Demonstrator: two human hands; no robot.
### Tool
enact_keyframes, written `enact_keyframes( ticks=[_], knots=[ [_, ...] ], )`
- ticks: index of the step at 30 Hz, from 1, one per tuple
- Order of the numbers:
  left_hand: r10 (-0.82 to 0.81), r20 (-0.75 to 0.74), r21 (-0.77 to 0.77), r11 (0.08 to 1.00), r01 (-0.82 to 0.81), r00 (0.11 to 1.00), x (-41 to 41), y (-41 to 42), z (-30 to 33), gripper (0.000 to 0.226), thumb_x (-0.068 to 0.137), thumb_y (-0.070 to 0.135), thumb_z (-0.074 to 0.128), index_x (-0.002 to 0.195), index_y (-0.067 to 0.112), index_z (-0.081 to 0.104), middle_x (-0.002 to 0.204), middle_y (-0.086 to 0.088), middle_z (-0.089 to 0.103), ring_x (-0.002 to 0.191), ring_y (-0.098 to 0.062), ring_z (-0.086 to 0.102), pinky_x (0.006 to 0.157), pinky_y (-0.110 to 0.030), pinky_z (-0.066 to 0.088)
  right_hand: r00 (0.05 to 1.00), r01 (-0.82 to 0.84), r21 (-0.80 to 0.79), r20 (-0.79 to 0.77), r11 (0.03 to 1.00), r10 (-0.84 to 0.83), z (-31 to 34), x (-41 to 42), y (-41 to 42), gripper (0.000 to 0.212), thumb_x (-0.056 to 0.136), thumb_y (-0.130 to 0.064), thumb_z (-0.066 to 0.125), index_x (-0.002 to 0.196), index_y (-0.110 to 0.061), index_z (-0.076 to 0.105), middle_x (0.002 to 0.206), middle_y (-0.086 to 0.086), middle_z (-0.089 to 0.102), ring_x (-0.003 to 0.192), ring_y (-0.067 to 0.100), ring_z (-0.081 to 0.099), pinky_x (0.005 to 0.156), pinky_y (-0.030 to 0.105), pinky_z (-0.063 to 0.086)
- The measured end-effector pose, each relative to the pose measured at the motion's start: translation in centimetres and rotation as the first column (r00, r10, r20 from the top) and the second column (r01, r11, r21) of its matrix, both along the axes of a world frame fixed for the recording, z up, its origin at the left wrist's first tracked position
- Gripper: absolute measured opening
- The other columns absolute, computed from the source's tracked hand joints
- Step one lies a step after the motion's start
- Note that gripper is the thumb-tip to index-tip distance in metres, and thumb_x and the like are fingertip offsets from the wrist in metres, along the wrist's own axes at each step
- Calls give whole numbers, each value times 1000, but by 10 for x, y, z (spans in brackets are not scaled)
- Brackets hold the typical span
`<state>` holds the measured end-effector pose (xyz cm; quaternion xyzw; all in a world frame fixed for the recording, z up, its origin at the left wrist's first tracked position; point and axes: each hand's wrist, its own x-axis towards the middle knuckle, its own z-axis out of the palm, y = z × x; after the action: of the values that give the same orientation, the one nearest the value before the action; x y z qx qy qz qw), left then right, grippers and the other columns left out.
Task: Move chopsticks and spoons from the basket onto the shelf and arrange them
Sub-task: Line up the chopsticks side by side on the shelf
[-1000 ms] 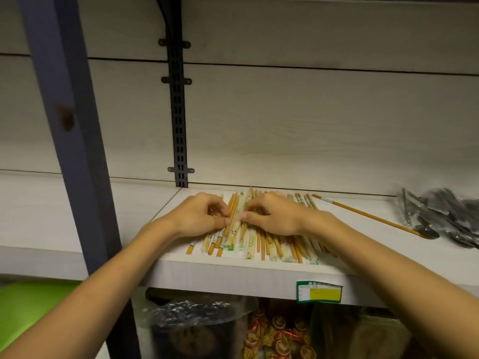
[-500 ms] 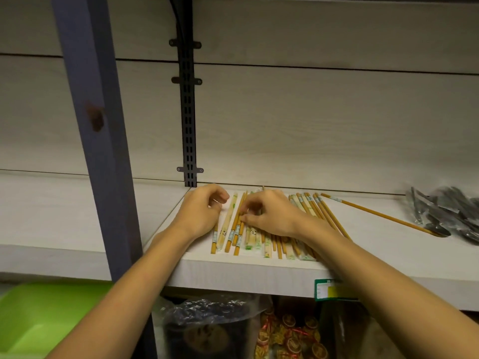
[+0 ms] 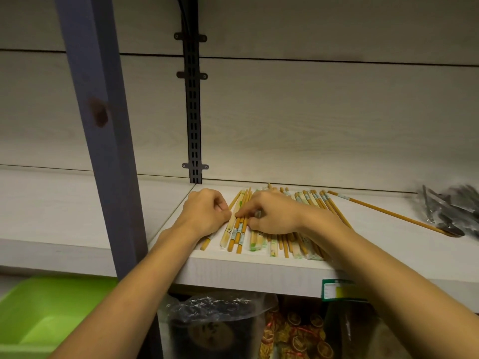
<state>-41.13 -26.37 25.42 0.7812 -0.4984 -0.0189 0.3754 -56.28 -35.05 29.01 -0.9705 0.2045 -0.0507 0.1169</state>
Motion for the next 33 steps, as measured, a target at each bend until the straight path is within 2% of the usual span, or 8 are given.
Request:
enact_keyframes(
  ticks=[5, 9, 16, 18, 20, 22, 27, 33],
  knots=[
    [53, 117, 9, 998, -55, 992, 0, 0, 6, 7, 75, 12, 73, 82, 11, 74, 84, -3, 68, 86, -20, 61, 81, -34, 54, 1000, -14, -34, -6, 999, 14, -1, -6, 6, 40, 90, -30, 58, 130, -29, 59, 141, -3, 45, 131, 15, 36, 106, 31, 31],
    [68, 157, 54, 996, -78, 985, 1, 1, 9, 8, 73, 14, 75, 79, 12, 72, 84, -2, 68, 86, -22, 61, 79, -34, 53, 991, -131, -86, 15, 988, 132, -2, -6, 15, 34, 92, -19, 57, 124, -28, 64, 137, -5, 53, 127, 13, 43, 108, 28, 33],
    [148, -56, 2, 989, -148, 987, 6, 6, 17, 5, 76, 18, 75, 76, 18, 70, 80, 1, 70, 79, -18, 66, 77, -32, 55, 976, -215, -131, -52, 968, 209, 1, 1, 10, 32, 92, -15, 63, 121, -27, 64, 124, -4, 61, 116, 16, 51, 102, 35, 41],
    [134, -233, -41, 988, -147, 963, 4, 8, 21, 3, 81, 10, 71, 81, 10, 69, 73, -6, 71, 64, -21, 68, 67, -32, 57, 974, -224, -121, -64, 967, 217, 1, 0, 10, 30, 93, -14, 61, 121, -25, 62, 122, -1, 60, 115, 17, 50, 100, 36, 42],
    [71, -470, -64, 991, -114, 880, 0, 12, 25, 9, 85, 3, 68, 92, -1, 65, 69, -16, 67, 49, -22, 61, 51, -28, 54, 970, -239, -116, -68, 964, 233, 1, -1, 10, 30, 94, -13, 59, 122, -22, 61, 122, 1, 59, 114, 17, 49, 97, 32, 40],
    [21, -594, -66, 995, -74, 804, -2, 14, 27, 14, 86, -1, 66, 98, -6, 62, 69, -22, 63, 42, -20, 58, 45, -24, 52, 965, -258, -117, -70, 959, 251, 1, -1, 9, 31, 94, -12, 58, 123, -22, 60, 126, 1, 56, 116, 17, 46, 96, 31, 37],
    [56, -639, -10, 997, -82, 767, -3, 14, 22, 13, 85, 1, 68, 97, -4, 66, 80, -22, 70, 51, -18, 67, 54, -25, 59, 949, -306, -130, -117, 943, 292, 2, 3, 5, 36, 95, -15, 58, 127, -31, 59, 128, 2, 51, 121, 22, 44, 102, 39, 36],
    [44, -607, -50, 994, -94, 793, -4, 13, 20, 4, 86, -1, 66, 90, -2, 67, 78, -18, 70, 46, -12, 65, 45, -17, 51, 938, -348, -112, -51, 931, 344, -1, 0, -2, 26, 94, -15, 58, 118, -23, 62, 123, 2, 52, 115, 17, 43, 99, 34, 36]
  ],
)
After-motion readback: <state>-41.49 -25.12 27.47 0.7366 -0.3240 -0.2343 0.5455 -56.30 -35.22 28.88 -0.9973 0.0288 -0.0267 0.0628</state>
